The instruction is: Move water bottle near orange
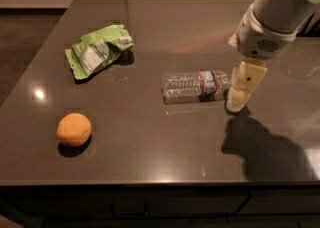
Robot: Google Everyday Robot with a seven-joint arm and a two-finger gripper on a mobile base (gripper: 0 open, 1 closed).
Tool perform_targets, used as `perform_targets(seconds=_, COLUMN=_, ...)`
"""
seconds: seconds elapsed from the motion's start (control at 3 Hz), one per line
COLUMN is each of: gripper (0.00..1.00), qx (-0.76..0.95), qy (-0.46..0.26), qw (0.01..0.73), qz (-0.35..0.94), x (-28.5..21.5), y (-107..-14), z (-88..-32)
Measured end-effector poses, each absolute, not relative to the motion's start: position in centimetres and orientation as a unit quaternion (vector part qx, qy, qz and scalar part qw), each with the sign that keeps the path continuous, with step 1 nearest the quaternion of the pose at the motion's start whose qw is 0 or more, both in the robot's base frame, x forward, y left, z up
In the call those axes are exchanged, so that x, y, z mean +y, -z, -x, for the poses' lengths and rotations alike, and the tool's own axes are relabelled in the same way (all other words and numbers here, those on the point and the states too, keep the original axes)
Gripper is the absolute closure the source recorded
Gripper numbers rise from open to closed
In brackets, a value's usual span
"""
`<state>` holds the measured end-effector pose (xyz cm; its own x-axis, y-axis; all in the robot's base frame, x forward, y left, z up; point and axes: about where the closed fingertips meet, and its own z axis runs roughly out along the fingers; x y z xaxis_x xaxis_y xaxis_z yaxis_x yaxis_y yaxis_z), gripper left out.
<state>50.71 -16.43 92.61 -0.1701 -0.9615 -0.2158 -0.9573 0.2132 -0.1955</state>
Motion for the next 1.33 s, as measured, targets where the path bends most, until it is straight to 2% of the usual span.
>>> perform_targets(seconds=0.67, gripper=0.00, qx=0.743, qy=-0.027, qw=0.137, qz=0.655, x=-11.8, y=-88.8, z=-54.0)
perform_targets(seconds=1.0, gripper=0.16, qx=0.732, qy=-0.034, qw=0.127, qz=0.669, x=-10.7, y=-87.2, z=-54.8)
perform_targets(seconds=1.33, gripper=0.39, qx=0.718, qy=-0.037, qw=0.122, qz=0.685, x=-9.9, y=-86.4, z=-54.9)
